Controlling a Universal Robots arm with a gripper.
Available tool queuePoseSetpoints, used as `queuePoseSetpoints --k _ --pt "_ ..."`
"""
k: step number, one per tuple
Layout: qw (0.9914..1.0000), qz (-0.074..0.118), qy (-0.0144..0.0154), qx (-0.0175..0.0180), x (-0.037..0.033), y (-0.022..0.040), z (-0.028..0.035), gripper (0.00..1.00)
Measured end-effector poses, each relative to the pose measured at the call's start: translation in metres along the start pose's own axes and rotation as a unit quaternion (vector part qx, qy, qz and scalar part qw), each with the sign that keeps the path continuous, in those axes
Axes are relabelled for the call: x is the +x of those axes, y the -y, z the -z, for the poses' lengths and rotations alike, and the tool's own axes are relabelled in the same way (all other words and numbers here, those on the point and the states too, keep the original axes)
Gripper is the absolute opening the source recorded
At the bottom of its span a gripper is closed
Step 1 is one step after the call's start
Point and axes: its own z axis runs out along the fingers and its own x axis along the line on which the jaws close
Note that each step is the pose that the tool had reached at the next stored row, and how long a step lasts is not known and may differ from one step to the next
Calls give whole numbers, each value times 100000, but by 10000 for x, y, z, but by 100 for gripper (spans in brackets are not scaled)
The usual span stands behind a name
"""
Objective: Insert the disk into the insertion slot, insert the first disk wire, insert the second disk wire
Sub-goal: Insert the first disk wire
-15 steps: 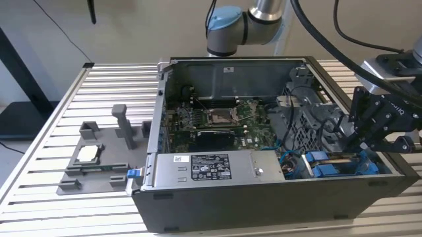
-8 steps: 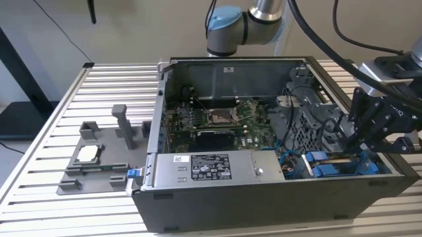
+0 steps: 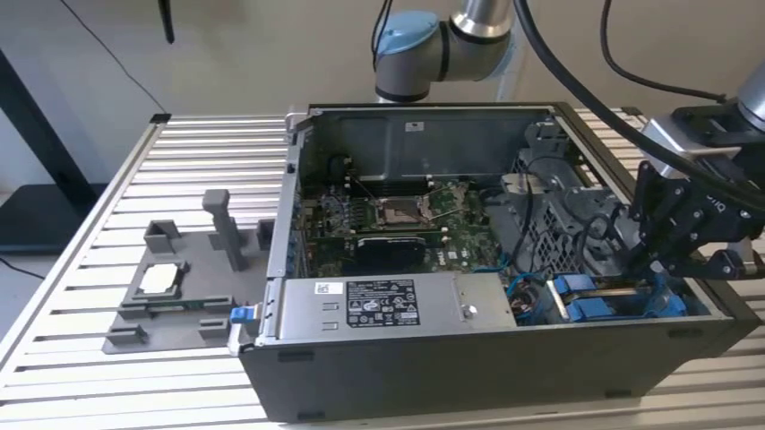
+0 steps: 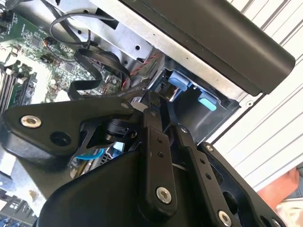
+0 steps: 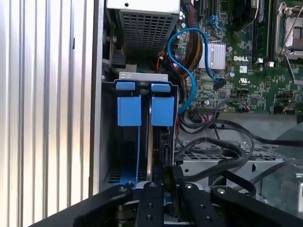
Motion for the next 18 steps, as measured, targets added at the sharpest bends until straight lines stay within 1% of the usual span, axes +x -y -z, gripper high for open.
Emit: queuePoseSetpoints --k 3,12,16,18 --pt "100000 -133 -8 87 0 1 -10 19" --pt "99990 -1391 28 220 -15 1 -40 19" --pt "99980 -1987 54 280 -16 3 -81 19" --pt "99975 -2231 -10 301 -15 3 -98 19"
